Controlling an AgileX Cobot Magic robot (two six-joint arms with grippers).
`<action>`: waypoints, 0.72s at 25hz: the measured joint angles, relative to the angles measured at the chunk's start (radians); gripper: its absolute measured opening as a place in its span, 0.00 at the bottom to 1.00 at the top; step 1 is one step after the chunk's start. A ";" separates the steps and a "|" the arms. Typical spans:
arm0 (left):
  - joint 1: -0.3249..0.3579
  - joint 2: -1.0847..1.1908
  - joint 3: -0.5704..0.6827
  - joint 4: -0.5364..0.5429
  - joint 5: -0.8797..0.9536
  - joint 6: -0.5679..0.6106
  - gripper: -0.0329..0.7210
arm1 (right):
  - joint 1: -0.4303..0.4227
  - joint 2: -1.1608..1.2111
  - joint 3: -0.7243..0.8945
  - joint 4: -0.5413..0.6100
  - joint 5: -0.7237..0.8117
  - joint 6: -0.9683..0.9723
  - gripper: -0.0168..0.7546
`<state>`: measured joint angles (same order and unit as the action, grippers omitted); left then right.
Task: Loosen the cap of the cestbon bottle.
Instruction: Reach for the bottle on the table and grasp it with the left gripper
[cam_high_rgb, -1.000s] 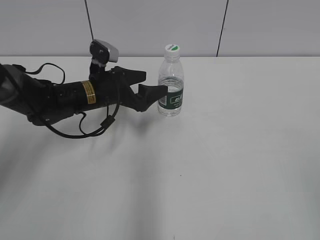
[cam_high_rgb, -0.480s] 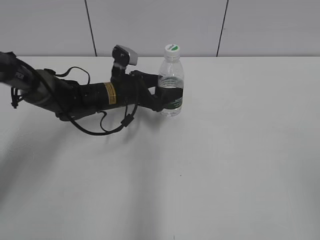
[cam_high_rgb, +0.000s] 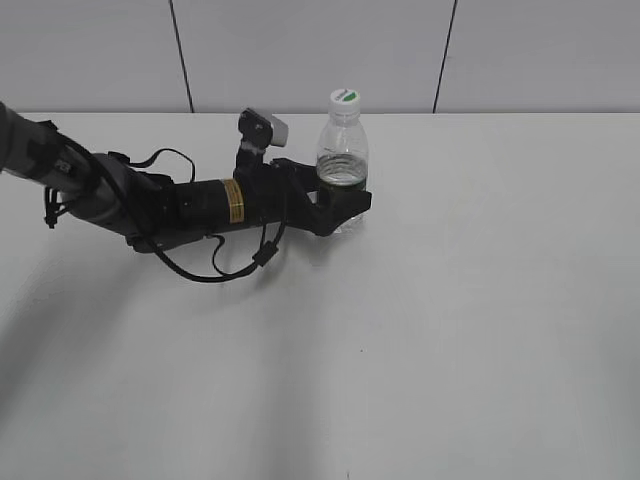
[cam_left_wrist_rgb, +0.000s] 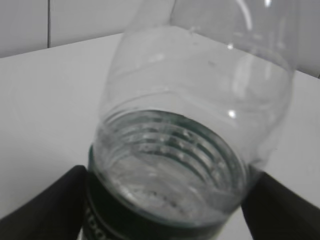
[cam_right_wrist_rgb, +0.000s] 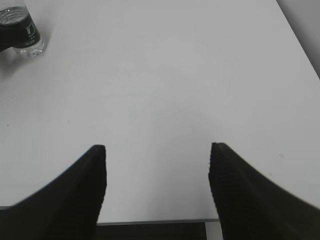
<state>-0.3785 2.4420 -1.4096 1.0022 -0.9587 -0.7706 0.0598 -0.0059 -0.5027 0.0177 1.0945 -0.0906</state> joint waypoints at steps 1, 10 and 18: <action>0.000 0.006 0.000 -0.004 -0.001 0.001 0.77 | 0.000 0.000 0.000 0.000 0.000 0.000 0.67; 0.000 0.009 0.000 -0.015 -0.004 0.000 0.57 | 0.000 0.000 0.000 0.000 0.000 0.000 0.67; 0.004 0.010 0.000 0.054 -0.037 0.000 0.55 | 0.000 0.000 0.000 0.000 0.000 0.000 0.67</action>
<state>-0.3745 2.4516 -1.4096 1.0566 -0.9959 -0.7701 0.0598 -0.0059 -0.5027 0.0177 1.0945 -0.0906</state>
